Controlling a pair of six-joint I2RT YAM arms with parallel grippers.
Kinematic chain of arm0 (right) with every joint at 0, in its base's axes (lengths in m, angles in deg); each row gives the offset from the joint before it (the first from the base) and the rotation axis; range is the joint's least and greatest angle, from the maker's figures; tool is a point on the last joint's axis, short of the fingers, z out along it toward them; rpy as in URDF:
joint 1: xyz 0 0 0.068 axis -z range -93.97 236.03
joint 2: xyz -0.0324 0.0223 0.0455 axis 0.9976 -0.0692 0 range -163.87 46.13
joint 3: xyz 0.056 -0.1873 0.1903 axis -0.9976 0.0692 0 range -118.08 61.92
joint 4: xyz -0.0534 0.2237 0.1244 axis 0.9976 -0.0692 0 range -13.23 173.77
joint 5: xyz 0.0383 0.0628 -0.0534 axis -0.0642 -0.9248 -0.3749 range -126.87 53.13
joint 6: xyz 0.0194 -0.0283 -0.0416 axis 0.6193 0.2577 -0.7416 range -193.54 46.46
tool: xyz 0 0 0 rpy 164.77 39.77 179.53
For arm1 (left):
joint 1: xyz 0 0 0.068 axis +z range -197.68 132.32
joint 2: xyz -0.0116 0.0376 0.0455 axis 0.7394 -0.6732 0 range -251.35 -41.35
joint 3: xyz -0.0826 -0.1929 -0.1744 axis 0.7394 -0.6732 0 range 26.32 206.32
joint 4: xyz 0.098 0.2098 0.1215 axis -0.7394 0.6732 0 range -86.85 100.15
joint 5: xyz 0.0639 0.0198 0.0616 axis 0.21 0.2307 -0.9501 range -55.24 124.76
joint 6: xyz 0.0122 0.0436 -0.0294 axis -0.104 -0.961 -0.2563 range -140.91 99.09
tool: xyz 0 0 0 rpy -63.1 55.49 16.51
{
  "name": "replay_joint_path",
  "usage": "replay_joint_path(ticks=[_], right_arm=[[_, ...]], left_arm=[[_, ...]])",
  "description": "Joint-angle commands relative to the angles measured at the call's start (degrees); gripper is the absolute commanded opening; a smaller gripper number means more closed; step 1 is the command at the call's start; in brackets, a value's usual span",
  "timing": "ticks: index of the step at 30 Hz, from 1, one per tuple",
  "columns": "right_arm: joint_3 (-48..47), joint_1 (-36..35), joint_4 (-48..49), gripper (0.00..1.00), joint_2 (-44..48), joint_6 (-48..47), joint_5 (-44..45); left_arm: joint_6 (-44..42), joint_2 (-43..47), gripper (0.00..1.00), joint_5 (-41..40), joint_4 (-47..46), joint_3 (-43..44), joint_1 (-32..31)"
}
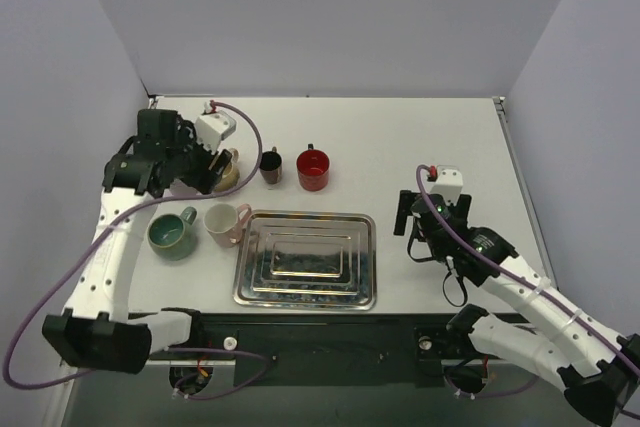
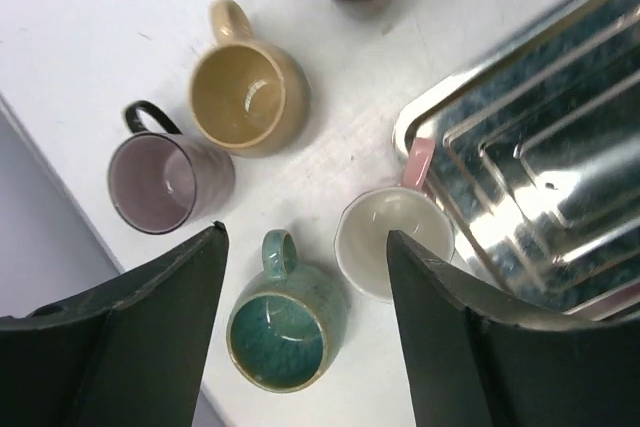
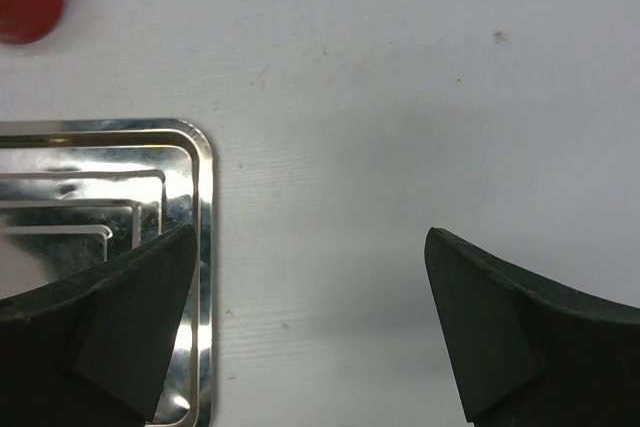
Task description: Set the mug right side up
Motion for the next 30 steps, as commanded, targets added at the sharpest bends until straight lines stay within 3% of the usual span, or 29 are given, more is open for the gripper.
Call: replay_joint_path(ticks=[1,6,11,14,20,30], right_arm=[[2.96,5.73,-0.57,0.92,5.33,-5.16,-0.43],[9.55,11.27,4.79,0.92,12.46,-10.43,2.98],[14.12,11.63,7.52,0.92,19.13,-11.32,6.07],[16.40,11.63,8.75,0.92,23.17,-11.32,7.47],[21.77,11.45,10.34,0.92,29.42,-10.27,7.66],[22.47,11.54,10.25,0.91,31.72,-10.53,5.72]], left_arm=[[15.89,11.38,0.80,-2.45,-14.80,-6.82,0.48],[24.80,22.21,0.85,-10.10,-28.46,-25.80,0.57],[29.19,32.83,0.86,-18.72,-38.47,-39.01,0.65],[29.55,39.44,0.95,-20.66,-42.80,-46.91,0.74],[31.39,42.70,0.96,-22.77,-48.32,-53.52,0.83],[34.82,43.50,0.97,-25.68,-50.98,-55.55,0.74]])
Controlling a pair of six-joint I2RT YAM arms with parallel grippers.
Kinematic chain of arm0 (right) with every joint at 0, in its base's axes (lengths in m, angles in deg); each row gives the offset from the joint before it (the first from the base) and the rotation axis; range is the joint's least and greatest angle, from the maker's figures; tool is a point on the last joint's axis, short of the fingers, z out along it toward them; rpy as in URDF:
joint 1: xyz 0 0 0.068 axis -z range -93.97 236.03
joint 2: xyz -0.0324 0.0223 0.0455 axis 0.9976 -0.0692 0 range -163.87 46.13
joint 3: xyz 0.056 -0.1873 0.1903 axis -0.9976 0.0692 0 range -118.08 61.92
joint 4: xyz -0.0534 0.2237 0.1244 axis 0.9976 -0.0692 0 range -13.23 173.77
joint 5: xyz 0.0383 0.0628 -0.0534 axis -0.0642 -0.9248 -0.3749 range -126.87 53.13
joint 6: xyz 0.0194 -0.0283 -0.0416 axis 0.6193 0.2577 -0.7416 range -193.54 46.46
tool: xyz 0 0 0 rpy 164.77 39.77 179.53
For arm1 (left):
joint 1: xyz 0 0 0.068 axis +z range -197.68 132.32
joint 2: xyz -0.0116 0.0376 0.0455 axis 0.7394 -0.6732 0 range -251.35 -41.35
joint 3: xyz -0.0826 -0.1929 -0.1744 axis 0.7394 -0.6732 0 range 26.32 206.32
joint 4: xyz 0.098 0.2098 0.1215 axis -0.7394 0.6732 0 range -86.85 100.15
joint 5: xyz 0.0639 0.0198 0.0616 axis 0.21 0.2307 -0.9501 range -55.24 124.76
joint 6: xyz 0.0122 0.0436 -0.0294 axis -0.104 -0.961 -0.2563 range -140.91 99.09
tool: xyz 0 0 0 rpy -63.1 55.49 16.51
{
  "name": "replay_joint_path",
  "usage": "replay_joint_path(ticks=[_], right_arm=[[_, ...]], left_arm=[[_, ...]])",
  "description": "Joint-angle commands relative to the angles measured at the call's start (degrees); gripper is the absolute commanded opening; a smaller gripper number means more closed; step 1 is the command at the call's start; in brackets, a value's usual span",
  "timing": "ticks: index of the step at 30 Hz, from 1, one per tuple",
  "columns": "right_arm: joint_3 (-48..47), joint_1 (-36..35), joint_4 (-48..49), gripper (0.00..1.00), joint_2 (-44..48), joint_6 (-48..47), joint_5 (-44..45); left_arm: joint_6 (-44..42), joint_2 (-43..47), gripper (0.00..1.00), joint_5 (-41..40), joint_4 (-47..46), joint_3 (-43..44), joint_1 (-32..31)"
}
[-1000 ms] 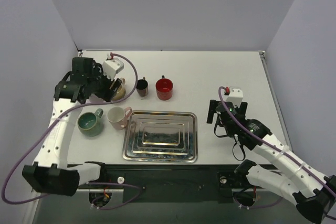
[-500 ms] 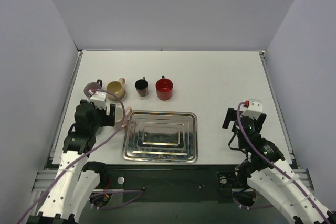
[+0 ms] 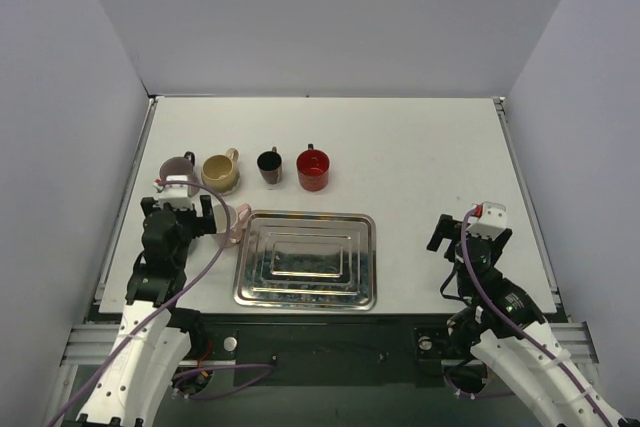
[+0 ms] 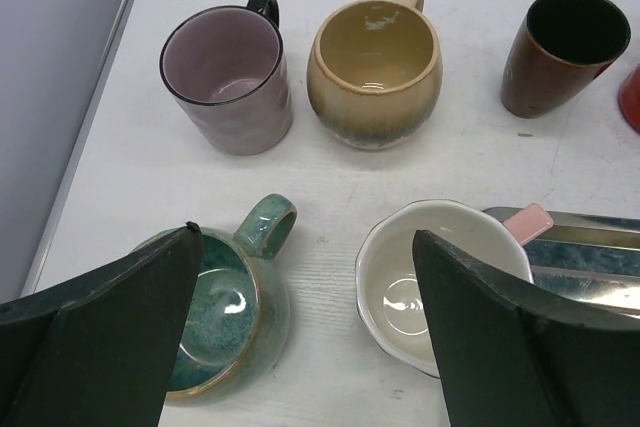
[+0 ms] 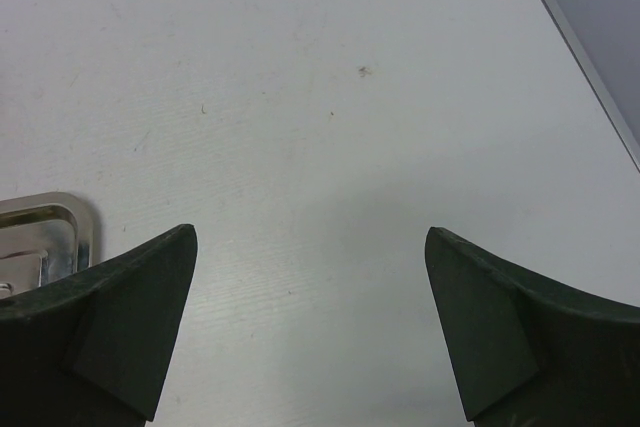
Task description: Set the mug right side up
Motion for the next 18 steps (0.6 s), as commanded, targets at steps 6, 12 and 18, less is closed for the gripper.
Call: replay_joint_path(ticks=[6,12,18], right_arm=[[-0.37,-0.02,1.72,0.91,-1.71,-0.67,0.06],[-0.37,0.15,1.81,0.91,-2.15,-0.94,0.23],[-0.28,0.15,1.99,0.91,-2.15,-1.03,-0.65]], left_arm=[[1.69,1.45,0.97,-1.37,-5.23,-0.67,0.26],[1.16,1.63,0.97,-0.76,-5.15,-1.47,0.26],[0.63,0.92,0.97,-0.23,-5.32,-1.12,0.44]])
